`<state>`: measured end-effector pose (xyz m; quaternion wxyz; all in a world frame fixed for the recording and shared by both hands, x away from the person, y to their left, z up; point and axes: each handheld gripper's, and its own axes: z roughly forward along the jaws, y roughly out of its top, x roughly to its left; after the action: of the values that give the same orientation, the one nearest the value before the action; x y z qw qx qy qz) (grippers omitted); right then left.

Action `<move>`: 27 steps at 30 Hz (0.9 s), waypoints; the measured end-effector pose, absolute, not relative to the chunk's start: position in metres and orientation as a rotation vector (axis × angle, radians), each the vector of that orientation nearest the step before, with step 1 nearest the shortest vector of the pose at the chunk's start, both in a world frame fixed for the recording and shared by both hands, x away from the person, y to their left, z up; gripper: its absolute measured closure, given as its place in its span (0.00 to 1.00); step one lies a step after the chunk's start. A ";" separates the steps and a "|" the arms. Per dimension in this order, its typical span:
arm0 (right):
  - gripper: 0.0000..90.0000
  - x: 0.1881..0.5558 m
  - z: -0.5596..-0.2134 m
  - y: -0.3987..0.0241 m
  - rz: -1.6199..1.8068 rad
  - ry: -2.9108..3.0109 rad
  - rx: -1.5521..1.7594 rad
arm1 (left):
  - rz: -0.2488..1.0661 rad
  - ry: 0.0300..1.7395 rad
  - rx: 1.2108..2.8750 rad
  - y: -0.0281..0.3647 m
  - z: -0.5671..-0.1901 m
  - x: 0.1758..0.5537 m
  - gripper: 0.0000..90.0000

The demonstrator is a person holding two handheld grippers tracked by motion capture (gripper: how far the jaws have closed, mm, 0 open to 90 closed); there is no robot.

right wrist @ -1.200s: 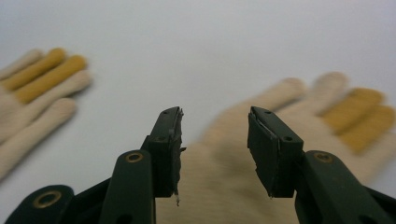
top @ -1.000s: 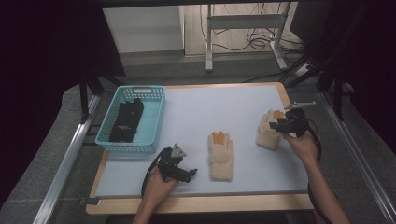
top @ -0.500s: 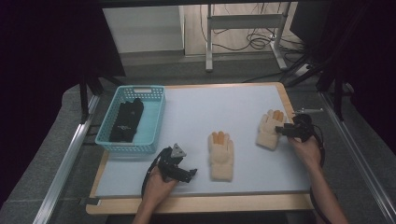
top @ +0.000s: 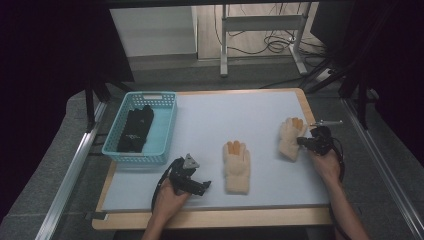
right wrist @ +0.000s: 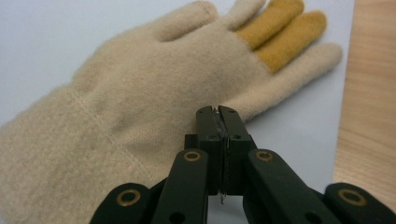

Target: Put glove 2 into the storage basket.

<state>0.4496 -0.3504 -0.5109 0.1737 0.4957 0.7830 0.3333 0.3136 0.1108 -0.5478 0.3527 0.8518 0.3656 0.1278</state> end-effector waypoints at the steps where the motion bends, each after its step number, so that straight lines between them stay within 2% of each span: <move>1: 0.98 0.449 -0.509 -0.349 0.943 2.220 1.392 | 0.331 0.946 2.204 0.111 -0.548 0.314 0.02; 13: 0.98 0.444 -0.466 -0.328 1.042 2.228 1.272 | 0.330 0.947 2.203 0.111 -0.548 0.314 0.02; 24: 0.96 0.458 -0.452 -0.262 1.089 2.318 1.149 | 0.330 0.944 2.207 0.111 -0.548 0.314 0.02; 27: 0.88 0.461 -0.454 -0.238 1.133 2.366 1.104 | 0.331 0.943 2.208 0.111 -0.548 0.314 0.02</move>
<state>0.4613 -0.2385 -0.4544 0.1472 0.3835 0.8223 0.3939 0.3136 0.1111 -0.5476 0.3514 0.8529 0.3645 0.1277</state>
